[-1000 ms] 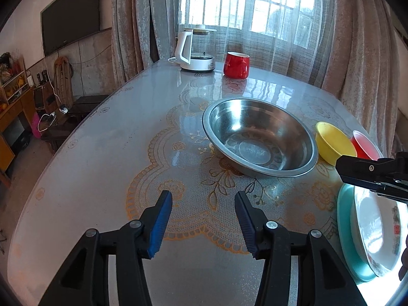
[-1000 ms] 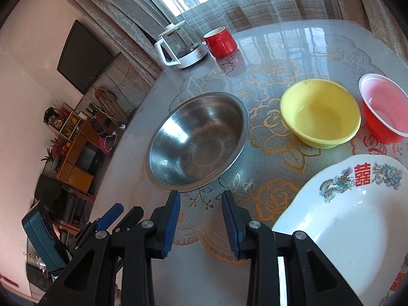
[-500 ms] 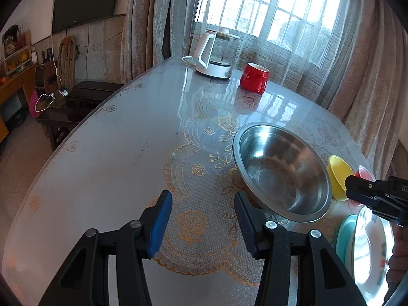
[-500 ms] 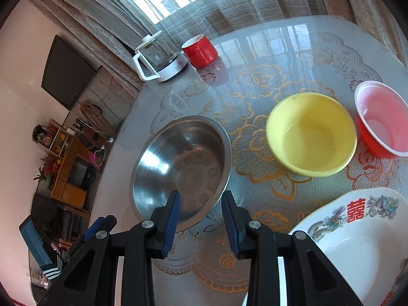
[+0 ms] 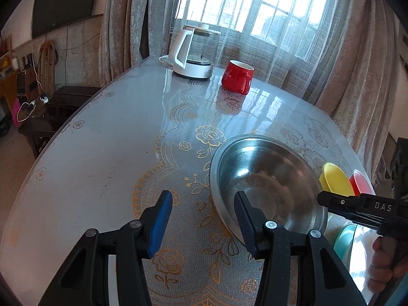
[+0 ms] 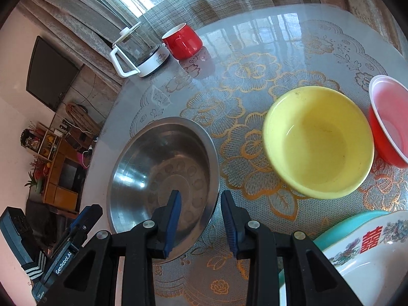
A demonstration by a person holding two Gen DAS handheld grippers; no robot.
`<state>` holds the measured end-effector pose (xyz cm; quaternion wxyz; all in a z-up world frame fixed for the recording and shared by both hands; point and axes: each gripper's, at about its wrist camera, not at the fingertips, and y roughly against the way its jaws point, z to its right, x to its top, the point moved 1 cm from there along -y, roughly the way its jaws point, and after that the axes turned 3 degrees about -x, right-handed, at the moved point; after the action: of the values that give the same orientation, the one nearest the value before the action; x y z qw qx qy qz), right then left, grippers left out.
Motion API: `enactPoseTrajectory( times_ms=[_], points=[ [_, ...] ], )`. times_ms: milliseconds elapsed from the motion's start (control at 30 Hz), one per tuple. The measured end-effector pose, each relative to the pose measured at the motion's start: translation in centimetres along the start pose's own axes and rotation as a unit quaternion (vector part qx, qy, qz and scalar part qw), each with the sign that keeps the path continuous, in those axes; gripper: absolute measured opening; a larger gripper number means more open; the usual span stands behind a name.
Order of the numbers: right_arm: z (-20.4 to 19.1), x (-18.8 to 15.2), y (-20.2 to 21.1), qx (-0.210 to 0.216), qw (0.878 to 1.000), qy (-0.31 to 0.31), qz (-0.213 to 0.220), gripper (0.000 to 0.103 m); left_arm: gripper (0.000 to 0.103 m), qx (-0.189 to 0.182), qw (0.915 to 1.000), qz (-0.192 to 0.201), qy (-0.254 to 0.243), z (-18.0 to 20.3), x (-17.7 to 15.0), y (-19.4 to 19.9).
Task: Organize plates and bowls
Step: 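Move the right gripper to the rim of the stainless steel bowl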
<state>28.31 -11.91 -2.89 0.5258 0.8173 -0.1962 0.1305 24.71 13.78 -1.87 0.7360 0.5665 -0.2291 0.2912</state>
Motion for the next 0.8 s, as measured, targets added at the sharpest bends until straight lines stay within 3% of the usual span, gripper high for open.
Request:
enactPoseTrajectory(
  times_ms=[367,533,800],
  points=[
    [-0.3,0.4,-1.8,-0.010,1.000,0.006,-0.014,0.028,0.048,-0.003,0.9997,-0.018,-0.018,0.7,0.8,-2.9],
    [-0.5,0.4,-2.4,-0.014,1.000,0.015,-0.019,0.025,0.030,-0.008,0.9987,-0.029,-0.042,1.5,0.4,-3.8],
    [-0.6,0.2,-2.9,-0.023,0.999,0.027,-0.025,0.019,0.027,-0.007,0.9978,-0.029,-0.059,2.1,-0.3,-3.8]
  ],
)
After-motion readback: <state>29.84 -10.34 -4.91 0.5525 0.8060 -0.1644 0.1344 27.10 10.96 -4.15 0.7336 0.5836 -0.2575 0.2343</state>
